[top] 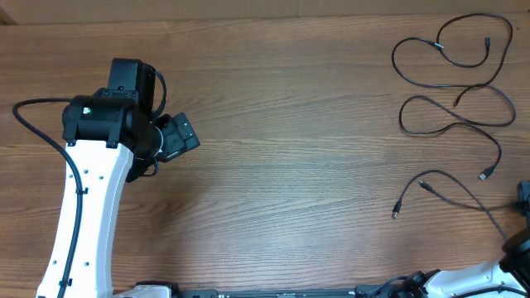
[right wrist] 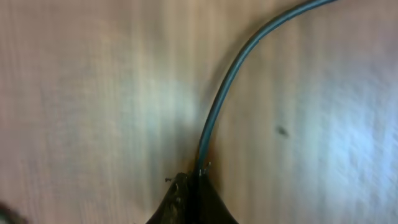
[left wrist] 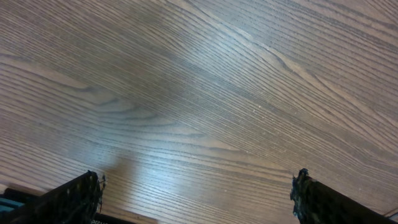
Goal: Untangle cables
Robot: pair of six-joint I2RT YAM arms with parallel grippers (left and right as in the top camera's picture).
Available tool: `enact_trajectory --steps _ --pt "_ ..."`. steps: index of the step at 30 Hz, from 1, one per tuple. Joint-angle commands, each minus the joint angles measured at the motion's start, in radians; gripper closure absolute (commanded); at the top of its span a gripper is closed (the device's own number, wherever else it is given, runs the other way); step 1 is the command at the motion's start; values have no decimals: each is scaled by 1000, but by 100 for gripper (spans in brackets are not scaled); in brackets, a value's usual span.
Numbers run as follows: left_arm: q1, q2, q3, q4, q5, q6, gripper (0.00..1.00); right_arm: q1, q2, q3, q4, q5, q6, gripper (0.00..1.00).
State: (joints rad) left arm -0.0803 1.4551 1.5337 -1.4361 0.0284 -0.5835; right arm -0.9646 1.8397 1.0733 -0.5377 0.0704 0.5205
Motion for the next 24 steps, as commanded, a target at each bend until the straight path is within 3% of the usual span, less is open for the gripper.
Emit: enact_trajectory --steps 1,5,9,10,13,15,21,24 --pt "3 -10 21 0 -10 11 0 43 8 21 66 -79 -159 96" --pt "3 -10 21 0 -10 11 1 90 8 22 167 -187 -275 96" --pt "3 -10 21 0 -10 12 0 142 8 42 188 -171 -316 96" --pt "3 -10 21 0 -10 12 1 149 8 48 186 -169 -316 89" --pt "3 -10 21 0 -10 11 0 169 8 86 148 -169 -308 38" --pt "3 -10 21 1 -10 11 0 175 8 122 105 -169 -304 25" --pt "3 -10 21 1 -10 11 0 175 2 264 -85 -173 -192 16" --pt "3 -10 21 0 -10 11 0 176 -8 312 -160 -266 -184 15"
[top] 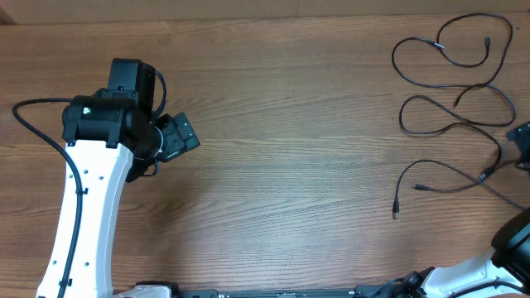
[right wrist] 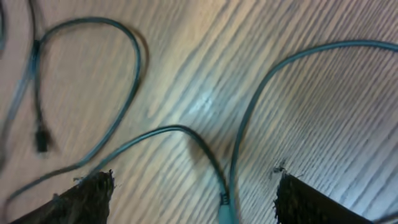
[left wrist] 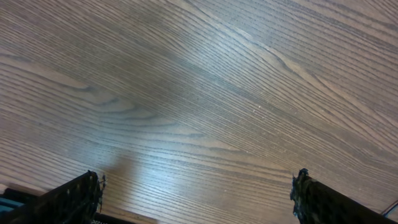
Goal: Untangle cables
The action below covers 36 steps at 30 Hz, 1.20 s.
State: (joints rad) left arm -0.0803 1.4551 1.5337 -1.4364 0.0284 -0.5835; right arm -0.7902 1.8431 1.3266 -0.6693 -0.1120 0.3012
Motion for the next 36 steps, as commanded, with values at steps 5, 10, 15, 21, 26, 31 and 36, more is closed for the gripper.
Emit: enact_trajectory --steps 5,10,15,21,26,31,36 --pt "2 -10 21 1 -10 11 0 26 -16 73 -219 -398 37 15" --pt "2 -10 21 1 -10 11 0 87 -16 73 -417 -414 37 13" --pt "2 -10 21 1 -10 12 0 189 -16 72 -539 -395 -3 12" --pt "3 -10 21 1 -10 11 0 402 -16 72 -575 -226 22 12" --pt "3 -10 21 1 -10 12 1 538 -16 72 -582 -192 44 10" --pt "2 -10 21 1 -10 11 0 662 -16 72 -596 -193 36 0" --pt "2 -10 21 1 -10 11 0 727 -16 71 -620 -184 35 0"
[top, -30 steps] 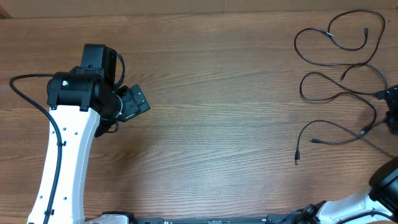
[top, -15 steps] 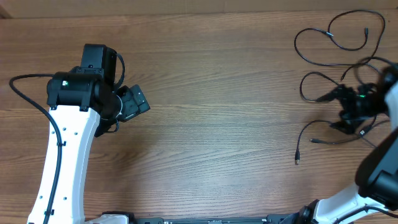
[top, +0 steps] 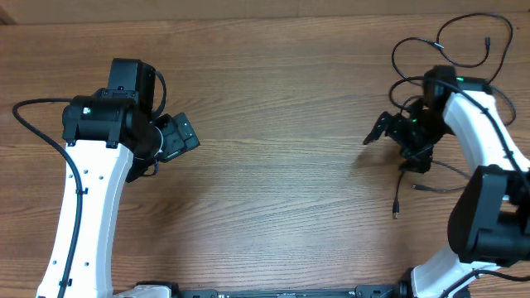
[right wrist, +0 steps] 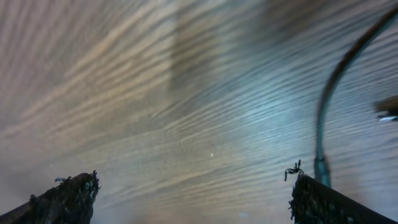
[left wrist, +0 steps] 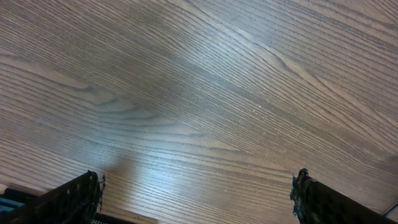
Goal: Untangle cables
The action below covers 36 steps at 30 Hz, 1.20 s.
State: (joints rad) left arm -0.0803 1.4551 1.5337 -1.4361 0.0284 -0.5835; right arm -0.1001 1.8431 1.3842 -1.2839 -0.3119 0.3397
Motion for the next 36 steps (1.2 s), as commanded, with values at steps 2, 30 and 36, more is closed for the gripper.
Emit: enact_trajectory --steps 2,30,36 --pt "2 -10 21 0 -10 11 1 62 -16 14 -8 16 -4 0" --pt "2 -10 21 0 -10 11 1 222 -15 -101 19 484 281 0" --pt "2 -10 21 1 -10 11 0 140 -15 -122 86 418 168 0"
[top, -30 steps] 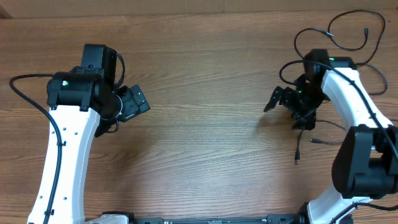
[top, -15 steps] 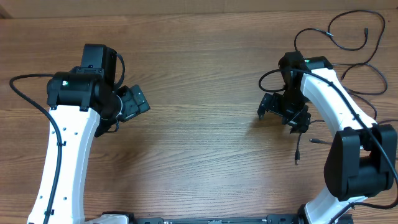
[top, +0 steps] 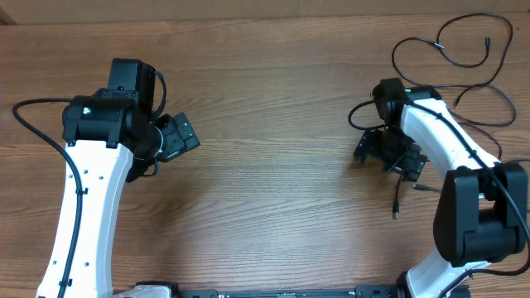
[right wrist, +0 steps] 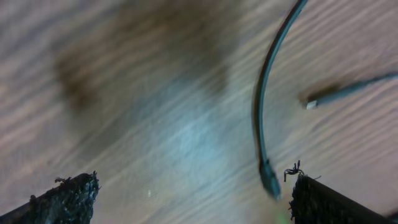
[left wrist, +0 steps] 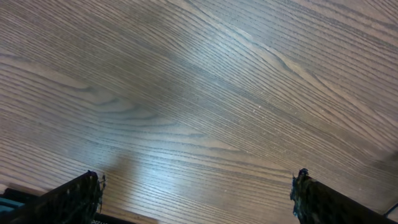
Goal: Untangle cables
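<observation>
Thin black cables lie looped over each other at the table's far right, partly hidden under my right arm. One loose end points toward the front edge. My right gripper hovers open at the left edge of the cables. In the right wrist view one cable's plug end lies between the open fingers, close to the right fingertip. A second plug tip lies further off. My left gripper stands open over bare wood, far from the cables.
The wooden table stretches wide between the two arms. The left arm's own black hose loops out to the left. The cable loops reach close to the table's right and far edges.
My right gripper, still open, has shifted a little left and toward the front. A cable plug end now lies between its fingers. The left arm has not moved.
My right gripper was first shut on a cable at the table's right edge. Then it was open there, with the lower cable shifted. Later it stood open over the cable loops, and now it stands at their left edge. The left gripper stayed open and still.
</observation>
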Robot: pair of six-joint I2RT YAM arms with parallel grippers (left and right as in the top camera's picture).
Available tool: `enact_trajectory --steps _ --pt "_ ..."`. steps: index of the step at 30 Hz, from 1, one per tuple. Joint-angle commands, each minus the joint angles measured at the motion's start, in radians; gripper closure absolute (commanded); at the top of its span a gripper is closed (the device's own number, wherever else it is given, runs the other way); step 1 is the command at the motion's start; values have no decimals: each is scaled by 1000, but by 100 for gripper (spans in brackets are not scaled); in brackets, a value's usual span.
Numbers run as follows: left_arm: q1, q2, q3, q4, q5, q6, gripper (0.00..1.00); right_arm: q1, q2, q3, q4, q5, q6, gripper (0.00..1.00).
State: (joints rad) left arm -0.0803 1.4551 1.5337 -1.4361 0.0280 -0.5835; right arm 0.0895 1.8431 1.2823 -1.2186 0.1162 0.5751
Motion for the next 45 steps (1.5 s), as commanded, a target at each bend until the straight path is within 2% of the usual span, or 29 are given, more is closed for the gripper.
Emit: enact_trajectory --steps 1,5,9,13,16,20,24,26,34,36,45 --pt "2 -10 21 0 -10 11 0 -69 -14 -28 29 -43 -102 1" --pt "2 -10 21 0 -10 11 1 -121 -14 -66 51 -66 -132 6" --pt "2 -10 21 0 -10 11 1 -172 -14 -115 95 -80 -135 24" --pt "2 -10 21 0 -10 11 1 -187 -14 -154 138 -100 -144 29" --pt "2 -10 21 0 -10 11 1 -187 -14 -185 179 -99 -147 38" --pt "2 -10 21 1 -10 11 0 -187 -14 -210 205 -92 -147 59" --pt "2 -10 21 1 -10 11 1 -187 -14 -235 224 -92 -147 87" --pt "2 -10 21 1 -10 11 0 -187 -14 -236 217 -81 -147 96" --pt "2 -10 21 0 -10 11 1 -202 -15 -233 145 -59 -121 96" --pt "2 -10 21 0 -10 12 0 -211 -20 -228 114 -28 -77 96" --pt "2 -10 21 0 -10 12 0 -237 -165 -213 14 3 -40 96"
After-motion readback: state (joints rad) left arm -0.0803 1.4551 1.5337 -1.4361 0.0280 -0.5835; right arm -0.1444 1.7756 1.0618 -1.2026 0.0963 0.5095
